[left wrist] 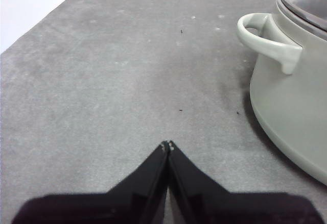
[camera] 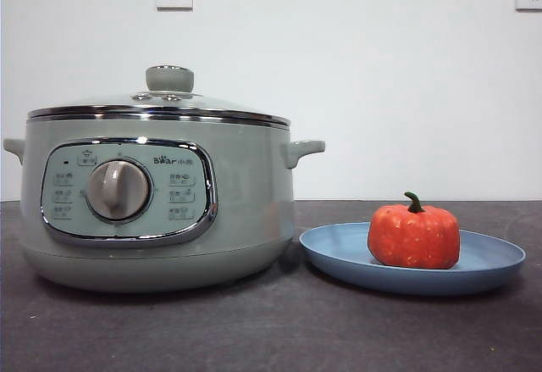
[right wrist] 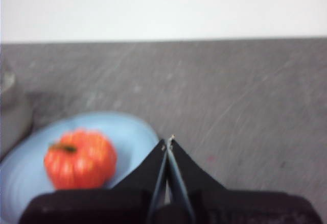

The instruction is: Take the pumpkin out from the steamer,put the pumpkin in the blue plate,close the lid

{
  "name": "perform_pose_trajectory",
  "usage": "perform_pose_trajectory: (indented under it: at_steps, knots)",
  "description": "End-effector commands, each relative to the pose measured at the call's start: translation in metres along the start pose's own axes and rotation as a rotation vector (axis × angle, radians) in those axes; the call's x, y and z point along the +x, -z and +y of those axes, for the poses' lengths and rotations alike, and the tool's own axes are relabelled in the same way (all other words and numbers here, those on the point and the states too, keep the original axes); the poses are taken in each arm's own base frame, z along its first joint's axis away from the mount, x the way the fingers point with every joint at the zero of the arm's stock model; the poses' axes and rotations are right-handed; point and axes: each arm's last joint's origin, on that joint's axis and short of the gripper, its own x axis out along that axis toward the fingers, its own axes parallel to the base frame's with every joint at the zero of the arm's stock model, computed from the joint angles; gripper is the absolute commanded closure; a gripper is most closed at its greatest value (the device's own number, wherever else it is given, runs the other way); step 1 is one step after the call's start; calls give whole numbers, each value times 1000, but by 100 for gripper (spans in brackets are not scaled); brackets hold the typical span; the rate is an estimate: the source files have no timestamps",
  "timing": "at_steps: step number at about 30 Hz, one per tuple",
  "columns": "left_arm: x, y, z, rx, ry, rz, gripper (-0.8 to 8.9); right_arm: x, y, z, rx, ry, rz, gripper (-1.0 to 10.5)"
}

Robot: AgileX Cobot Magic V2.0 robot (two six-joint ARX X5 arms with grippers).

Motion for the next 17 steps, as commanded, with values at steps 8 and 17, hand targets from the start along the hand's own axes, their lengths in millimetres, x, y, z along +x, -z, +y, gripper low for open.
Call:
perform_pose_trajectory:
  at_steps: [8, 17]
  knots:
    - [1, 5, 0, 12, -6, 29, 817, 5, 20, 0, 29, -2, 32, 963]
    - [1, 5, 0, 12, -5, 29, 817, 5, 20, -1, 29, 0, 33, 963]
